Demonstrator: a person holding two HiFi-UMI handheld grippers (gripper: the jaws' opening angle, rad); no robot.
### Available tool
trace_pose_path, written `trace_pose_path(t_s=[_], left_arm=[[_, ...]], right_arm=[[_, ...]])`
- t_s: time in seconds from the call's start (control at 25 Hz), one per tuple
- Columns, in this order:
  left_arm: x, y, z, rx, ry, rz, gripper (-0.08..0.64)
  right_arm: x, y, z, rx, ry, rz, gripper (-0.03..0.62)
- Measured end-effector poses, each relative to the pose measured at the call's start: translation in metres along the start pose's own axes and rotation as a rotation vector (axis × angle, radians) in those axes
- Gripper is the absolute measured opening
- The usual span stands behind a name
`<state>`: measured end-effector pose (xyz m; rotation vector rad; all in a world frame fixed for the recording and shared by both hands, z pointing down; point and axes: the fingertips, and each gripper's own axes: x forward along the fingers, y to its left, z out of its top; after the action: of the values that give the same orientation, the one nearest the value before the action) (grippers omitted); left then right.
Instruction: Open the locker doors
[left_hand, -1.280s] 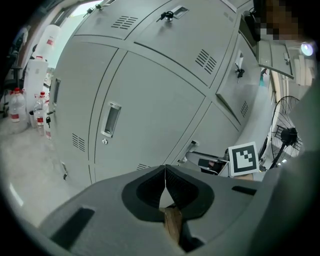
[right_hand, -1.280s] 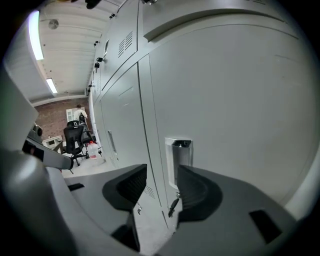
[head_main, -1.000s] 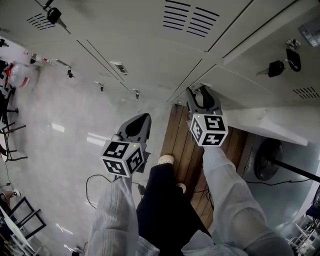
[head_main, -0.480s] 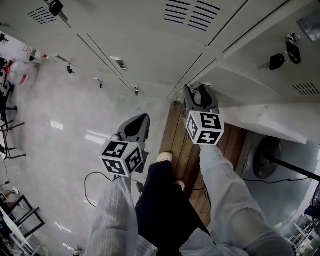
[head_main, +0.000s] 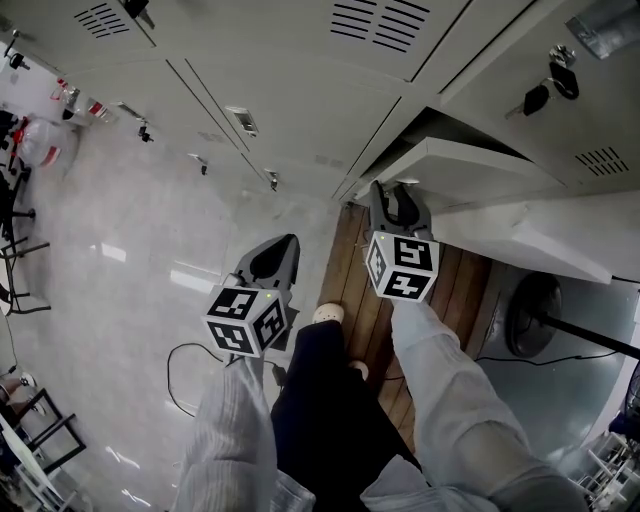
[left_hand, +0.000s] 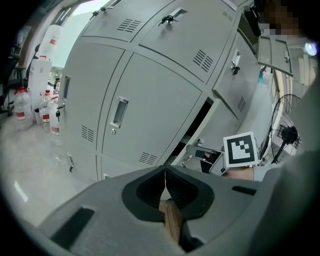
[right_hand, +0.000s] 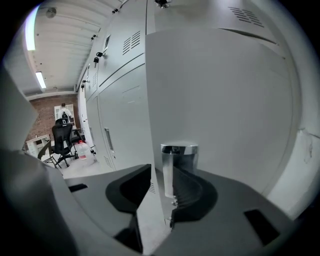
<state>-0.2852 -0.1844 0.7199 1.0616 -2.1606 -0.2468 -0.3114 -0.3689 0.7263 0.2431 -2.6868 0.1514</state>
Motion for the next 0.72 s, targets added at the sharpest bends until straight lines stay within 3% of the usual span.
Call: trace_pose_path(t_s=[0.36, 0.72], left_arm=[[-0.012, -0.006, -0.009, -0.003, -0.006, 0.015, 0.009], [-0.023, -0.024, -0.020, -0.003, -0.015, 0.026, 0.009]], right_arm=[[-0.028, 0.002, -0.014, 0.026, -0.004, -0.069, 0.123], [-0.057, 0.001, -0.028, 0.013, 0.002, -0.051, 0.123]])
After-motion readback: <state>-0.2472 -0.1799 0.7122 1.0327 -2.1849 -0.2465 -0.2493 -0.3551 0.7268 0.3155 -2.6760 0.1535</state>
